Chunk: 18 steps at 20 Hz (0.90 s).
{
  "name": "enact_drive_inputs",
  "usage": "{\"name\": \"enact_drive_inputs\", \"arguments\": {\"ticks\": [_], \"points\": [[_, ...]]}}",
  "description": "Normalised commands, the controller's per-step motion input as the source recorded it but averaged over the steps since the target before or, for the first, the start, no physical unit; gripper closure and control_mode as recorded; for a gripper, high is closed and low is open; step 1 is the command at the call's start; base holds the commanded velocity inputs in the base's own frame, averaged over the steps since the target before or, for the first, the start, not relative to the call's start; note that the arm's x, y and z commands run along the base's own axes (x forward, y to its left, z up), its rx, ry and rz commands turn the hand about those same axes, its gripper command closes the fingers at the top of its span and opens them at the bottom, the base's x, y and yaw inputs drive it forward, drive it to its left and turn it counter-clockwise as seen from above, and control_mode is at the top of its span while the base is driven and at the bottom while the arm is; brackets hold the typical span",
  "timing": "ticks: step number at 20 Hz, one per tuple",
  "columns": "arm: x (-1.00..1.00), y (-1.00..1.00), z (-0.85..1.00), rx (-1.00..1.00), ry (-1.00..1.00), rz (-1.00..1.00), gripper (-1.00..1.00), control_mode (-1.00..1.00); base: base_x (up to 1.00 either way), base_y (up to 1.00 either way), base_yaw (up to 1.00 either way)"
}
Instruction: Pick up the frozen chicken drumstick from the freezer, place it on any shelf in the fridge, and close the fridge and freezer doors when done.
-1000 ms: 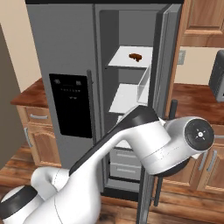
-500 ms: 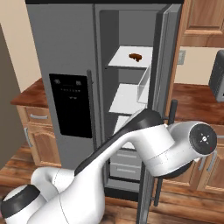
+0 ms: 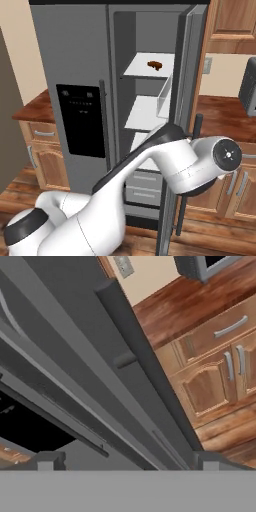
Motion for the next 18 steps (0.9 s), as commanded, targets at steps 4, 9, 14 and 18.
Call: {"name": "enact_drive_inputs", "arguments": {"ticks": [4,9,14,18], "points": [[0.25,-0.06,-0.14,0.06,0.00,0.01,-1.00,-1.00,0.00,0.00,0.00],[0.26,-0.12,-0.10,0.06,0.00,0.03,-1.00,-1.00,0.00,0.00,0.00],[0.26,-0.34,-0.05,0.05,0.00,0.07,-1.00,-1.00,0.00,0.00,0.00],[0.27,-0.42,-0.15,0.07,0.00,0.09,-1.00,-1.00,0.00,0.00,0.00]]}}
